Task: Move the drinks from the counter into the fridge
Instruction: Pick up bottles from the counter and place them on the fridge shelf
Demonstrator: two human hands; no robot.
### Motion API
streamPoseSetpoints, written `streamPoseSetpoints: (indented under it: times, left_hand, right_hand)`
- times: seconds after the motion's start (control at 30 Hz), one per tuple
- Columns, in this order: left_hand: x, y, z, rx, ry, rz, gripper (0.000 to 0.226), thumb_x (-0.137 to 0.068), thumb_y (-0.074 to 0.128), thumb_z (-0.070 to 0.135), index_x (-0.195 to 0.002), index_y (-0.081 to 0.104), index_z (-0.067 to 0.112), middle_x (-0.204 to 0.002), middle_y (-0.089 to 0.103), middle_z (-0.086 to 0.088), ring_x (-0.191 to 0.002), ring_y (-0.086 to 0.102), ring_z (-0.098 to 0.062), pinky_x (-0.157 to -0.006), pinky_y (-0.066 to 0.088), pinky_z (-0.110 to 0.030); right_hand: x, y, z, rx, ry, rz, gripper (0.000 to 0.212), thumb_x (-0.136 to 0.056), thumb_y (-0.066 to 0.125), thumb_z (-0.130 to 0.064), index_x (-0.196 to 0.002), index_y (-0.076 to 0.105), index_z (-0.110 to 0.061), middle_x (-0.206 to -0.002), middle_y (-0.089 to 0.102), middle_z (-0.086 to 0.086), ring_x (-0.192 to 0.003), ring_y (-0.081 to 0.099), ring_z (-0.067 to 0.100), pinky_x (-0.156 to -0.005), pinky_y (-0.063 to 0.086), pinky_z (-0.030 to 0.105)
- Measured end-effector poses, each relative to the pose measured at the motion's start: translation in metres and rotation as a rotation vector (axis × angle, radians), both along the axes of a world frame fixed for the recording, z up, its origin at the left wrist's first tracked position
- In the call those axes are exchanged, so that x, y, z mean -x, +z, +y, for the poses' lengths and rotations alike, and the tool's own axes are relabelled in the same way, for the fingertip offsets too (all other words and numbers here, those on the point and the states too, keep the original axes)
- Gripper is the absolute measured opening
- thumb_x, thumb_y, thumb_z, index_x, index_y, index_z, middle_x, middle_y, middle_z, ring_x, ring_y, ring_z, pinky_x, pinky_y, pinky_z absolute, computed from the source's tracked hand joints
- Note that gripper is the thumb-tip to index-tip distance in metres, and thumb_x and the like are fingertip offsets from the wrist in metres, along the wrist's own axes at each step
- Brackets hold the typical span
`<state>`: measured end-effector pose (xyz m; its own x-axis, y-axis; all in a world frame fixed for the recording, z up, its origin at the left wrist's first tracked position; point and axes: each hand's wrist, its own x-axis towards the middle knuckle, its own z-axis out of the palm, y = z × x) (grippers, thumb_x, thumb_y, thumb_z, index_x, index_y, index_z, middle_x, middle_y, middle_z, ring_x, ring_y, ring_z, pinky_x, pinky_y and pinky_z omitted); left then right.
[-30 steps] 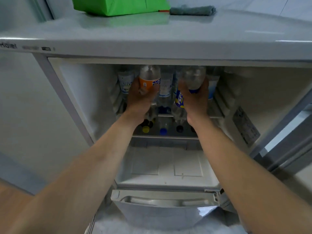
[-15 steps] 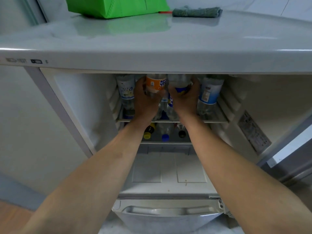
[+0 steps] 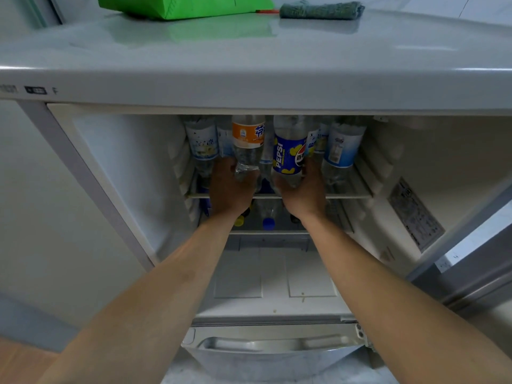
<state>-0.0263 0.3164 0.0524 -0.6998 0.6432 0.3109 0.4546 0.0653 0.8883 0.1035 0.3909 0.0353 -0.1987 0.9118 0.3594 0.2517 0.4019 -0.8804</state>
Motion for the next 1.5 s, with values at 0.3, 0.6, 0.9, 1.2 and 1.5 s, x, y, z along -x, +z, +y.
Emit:
streamPoseSetpoints:
  times: [0.3, 0.6, 0.9, 1.2, 1.5]
  left_hand:
    - [-0.002, 0.001, 0.012, 0.033, 0.066, -0.024, 0.038, -0.080, 0.078, 0.031, -0.109, 0.061, 0.012, -0.110, 0.068, -0.002, -0.099, 0.064, -0.016, -0.079, 0.050, -0.029]
    - [-0.003, -0.007, -0.002, -0.004, -0.004, -0.049, 0.037, -0.086, 0.074, 0.032, -0.115, 0.059, 0.014, -0.117, 0.067, -0.001, -0.106, 0.061, -0.016, -0.090, 0.051, -0.034]
    - [-0.005, -0.031, -0.032, -0.073, -0.025, -0.175, 0.025, -0.089, 0.068, 0.017, -0.104, 0.053, 0.030, -0.093, 0.055, 0.025, -0.089, 0.061, 0.000, -0.076, 0.049, -0.020]
    - [-0.046, -0.098, -0.092, -0.090, -0.078, -0.195, 0.018, -0.092, 0.064, 0.020, -0.110, 0.061, 0.022, -0.096, 0.065, 0.007, -0.083, 0.060, 0.003, -0.070, 0.043, -0.003]
    - [-0.103, -0.143, -0.142, 0.107, -0.215, -0.285, 0.022, -0.093, 0.065, 0.020, -0.110, 0.056, 0.031, -0.095, 0.063, 0.015, -0.088, 0.059, 0.007, -0.069, 0.045, -0.008]
  right_hand:
    - [0.007, 0.000, 0.002, 0.027, -0.082, -0.039, 0.065, -0.079, 0.081, -0.035, -0.135, 0.052, -0.019, -0.134, 0.060, 0.000, -0.121, 0.057, 0.018, -0.087, 0.043, 0.024]
    - [0.005, 0.000, -0.002, 0.028, -0.035, 0.020, 0.065, -0.078, 0.082, -0.032, -0.134, 0.051, -0.018, -0.133, 0.061, -0.001, -0.119, 0.058, 0.016, -0.089, 0.047, 0.025]
    - [-0.014, -0.016, -0.019, 0.089, -0.078, -0.033, 0.062, -0.080, 0.080, -0.033, -0.134, 0.049, -0.025, -0.132, 0.058, 0.000, -0.117, 0.059, 0.017, -0.094, 0.054, 0.039]
    - [-0.067, -0.090, -0.090, 0.184, -0.135, -0.096, 0.043, -0.085, 0.074, -0.033, -0.123, 0.054, -0.031, -0.108, 0.054, -0.020, -0.098, 0.054, 0.002, -0.083, 0.043, 0.017]
    - [-0.142, -0.129, -0.164, 0.397, -0.240, -0.158, 0.036, -0.087, 0.074, -0.024, -0.120, 0.060, -0.022, -0.106, 0.063, -0.008, -0.095, 0.059, 0.008, -0.086, 0.047, 0.019]
